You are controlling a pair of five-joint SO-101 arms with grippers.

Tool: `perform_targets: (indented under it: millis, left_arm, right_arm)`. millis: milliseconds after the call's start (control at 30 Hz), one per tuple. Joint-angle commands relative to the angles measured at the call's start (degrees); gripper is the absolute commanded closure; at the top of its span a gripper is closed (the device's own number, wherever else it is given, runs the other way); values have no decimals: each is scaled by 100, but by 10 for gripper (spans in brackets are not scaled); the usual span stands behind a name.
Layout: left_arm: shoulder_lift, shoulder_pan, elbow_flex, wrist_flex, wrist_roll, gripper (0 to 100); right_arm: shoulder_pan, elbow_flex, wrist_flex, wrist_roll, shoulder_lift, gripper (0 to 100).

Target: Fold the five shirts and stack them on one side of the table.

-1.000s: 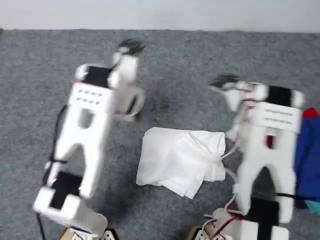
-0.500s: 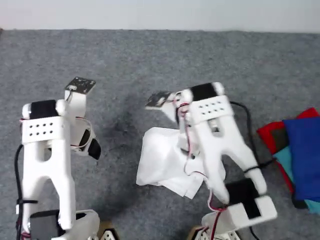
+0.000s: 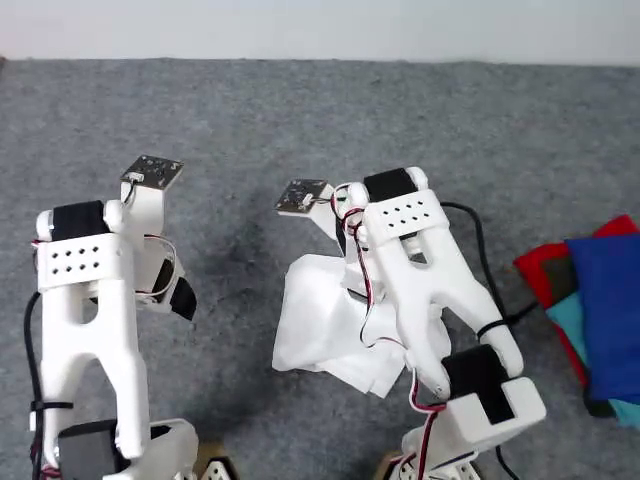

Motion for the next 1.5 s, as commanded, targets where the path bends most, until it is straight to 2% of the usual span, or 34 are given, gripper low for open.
perform_targets:
  millis: [0, 200, 333, 400, 467, 833, 1067, 1200, 1267, 1333, 1467]
  left_arm:
    - [-211, -35, 13, 167, -53, 779]
    - [-211, -35, 13, 167, -53, 779]
    - [-211, -35, 13, 167, -53, 779]
    - [-211, -35, 13, 167, -62, 779]
    - [-211, -35, 13, 167, -70, 779]
    - [-211, -26, 13, 167, -79, 779]
    - [-211, -35, 13, 167, -79, 779]
    - [-211, -35, 13, 167, -79, 779]
    - [-202, -9, 22, 167, -88, 779]
    - [-202, 9, 22, 167, -88, 779]
    - [-202, 9, 22, 167, -88, 779]
  right_arm:
    - [-75, -62, -40, -44, 154, 801]
    - [13, -70, -57, -18, 980, 826]
    - [22, -79, -75, -53, 1068, 998]
    - [22, -105, -4, -53, 1024, 968]
    - [31, -176, 92, -53, 901, 993]
    - [31, 53, 1015, -9, -356, 990]
    - [224, 1565, 1165, 387, -1736, 990]
    - [831, 2725, 1024, 897, -2519, 988]
    - [1218, 2919, 945, 1073, -2818, 954]
    - [1516, 2884, 954, 1178, -3108, 877]
    - [1631, 2875, 1059, 1213, -3538, 734]
